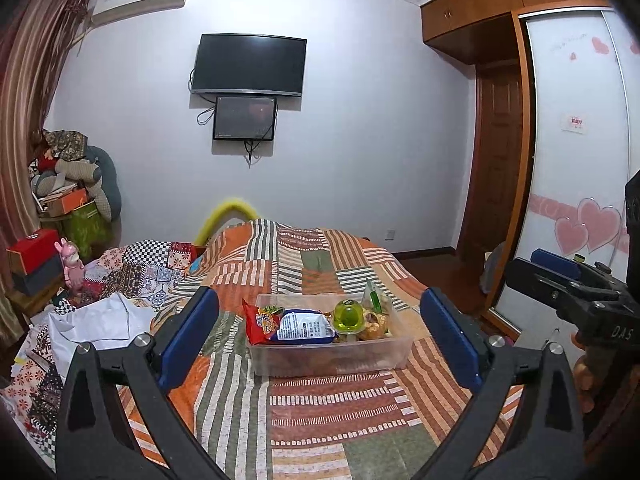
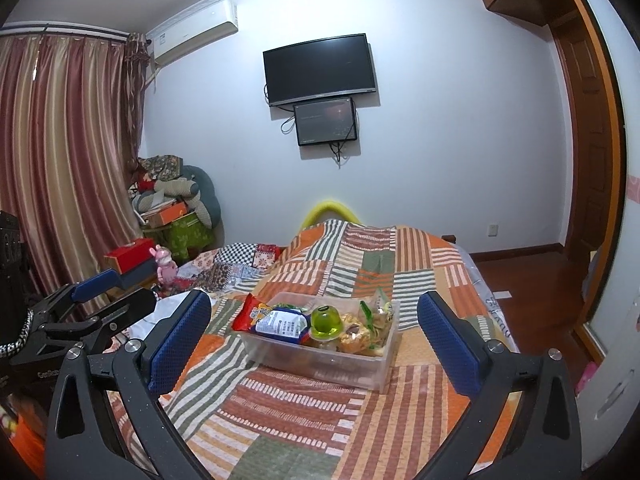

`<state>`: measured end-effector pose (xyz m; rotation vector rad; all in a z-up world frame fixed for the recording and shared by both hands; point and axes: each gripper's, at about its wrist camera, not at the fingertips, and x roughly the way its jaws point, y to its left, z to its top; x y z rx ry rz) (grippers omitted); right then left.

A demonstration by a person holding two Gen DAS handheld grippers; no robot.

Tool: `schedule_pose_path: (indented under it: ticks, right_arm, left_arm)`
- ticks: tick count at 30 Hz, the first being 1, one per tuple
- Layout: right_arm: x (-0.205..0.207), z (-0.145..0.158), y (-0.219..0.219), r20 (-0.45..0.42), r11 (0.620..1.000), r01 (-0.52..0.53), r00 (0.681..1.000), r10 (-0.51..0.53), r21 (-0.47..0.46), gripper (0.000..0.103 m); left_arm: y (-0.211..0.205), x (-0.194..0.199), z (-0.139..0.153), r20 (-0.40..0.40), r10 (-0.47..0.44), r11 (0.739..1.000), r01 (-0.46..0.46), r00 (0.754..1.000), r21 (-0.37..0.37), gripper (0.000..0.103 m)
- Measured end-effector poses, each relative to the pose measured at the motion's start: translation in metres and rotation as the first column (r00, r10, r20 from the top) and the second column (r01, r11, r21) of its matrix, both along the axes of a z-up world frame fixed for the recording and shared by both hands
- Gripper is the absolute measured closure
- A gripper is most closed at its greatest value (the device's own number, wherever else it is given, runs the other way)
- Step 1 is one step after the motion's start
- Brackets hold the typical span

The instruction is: Organize snacks

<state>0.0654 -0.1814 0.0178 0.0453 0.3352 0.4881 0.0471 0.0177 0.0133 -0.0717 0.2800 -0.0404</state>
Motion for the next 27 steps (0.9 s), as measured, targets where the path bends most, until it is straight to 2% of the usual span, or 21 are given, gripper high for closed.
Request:
schedule_pose_path:
  ticks: [13, 27]
  right_arm:
    - [-0.0022, -0.0005, 0.0005, 0.004, 1.000, 0.001, 1.000, -0.001, -0.004, 0.000]
    - [-0.0013, 0.0001, 0.0009, 0.007, 1.000, 0.004, 1.000, -0.004, -0.015, 0.000]
  left_arm:
    - [0.0017, -0.0029, -0.0004, 0.004, 0.000, 1.000, 0.000, 1.000, -0.012, 0.000]
    - [-0.0037, -0.0052, 0.0007, 0.002, -0.018, 1.000, 0.018, 1.000, 0.011, 0.000]
